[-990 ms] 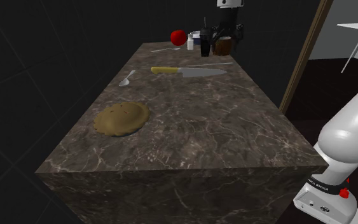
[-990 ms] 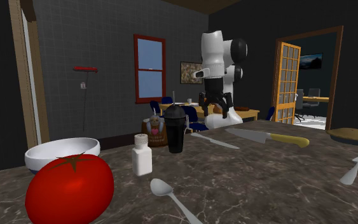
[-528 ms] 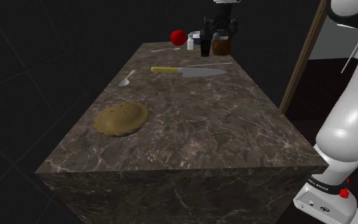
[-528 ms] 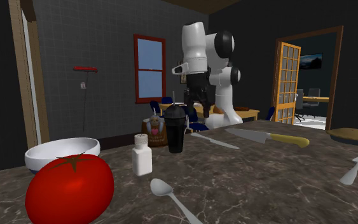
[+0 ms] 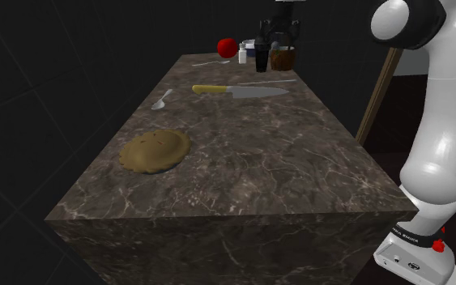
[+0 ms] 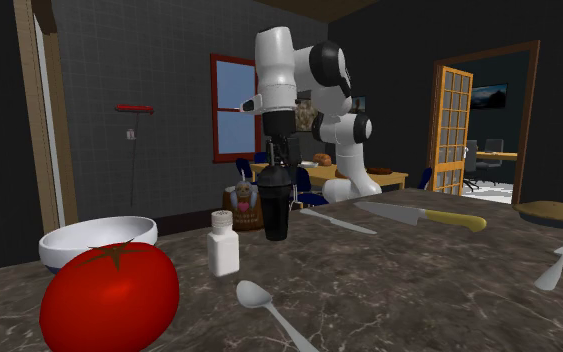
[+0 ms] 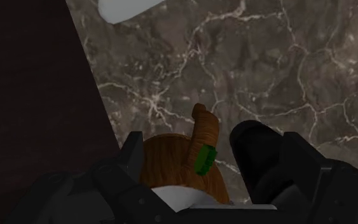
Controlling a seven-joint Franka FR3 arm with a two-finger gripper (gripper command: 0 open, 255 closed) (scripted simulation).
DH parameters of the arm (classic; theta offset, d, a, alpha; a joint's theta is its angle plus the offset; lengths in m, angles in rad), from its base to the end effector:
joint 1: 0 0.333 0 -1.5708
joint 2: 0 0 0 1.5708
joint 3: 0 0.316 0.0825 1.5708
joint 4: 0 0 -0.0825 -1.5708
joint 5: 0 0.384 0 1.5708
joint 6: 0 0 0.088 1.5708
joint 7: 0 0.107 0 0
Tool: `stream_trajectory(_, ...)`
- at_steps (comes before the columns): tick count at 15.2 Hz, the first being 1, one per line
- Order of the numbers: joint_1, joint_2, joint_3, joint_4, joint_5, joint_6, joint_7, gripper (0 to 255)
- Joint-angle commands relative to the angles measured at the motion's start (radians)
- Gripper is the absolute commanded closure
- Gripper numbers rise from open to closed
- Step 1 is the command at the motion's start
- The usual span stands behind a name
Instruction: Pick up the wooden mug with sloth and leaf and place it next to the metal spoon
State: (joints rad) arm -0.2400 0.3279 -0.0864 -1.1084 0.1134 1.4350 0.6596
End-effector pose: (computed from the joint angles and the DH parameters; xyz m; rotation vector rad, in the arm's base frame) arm 0.6109 -0.1808 0.6327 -2.7083 1.4205 0.0223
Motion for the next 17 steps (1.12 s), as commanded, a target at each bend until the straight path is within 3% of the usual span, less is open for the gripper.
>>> stream_trajectory(1,0.001,-0.011,-0.001,-0.042,-0.001,0.032,0.002,0)
stream_trajectory(6,0.008,-0.041,0.0,-0.149,-0.004,0.109,0.0,0)
stream_trajectory(13,0.008,-0.041,0.0,-0.149,-0.004,0.109,0.0,0)
stream_trajectory(14,0.008,-0.042,0.0,-0.15,-0.004,0.11,0.001,255)
stream_trajectory(17,0.009,-0.042,0.001,-0.15,-0.004,0.11,0.002,255)
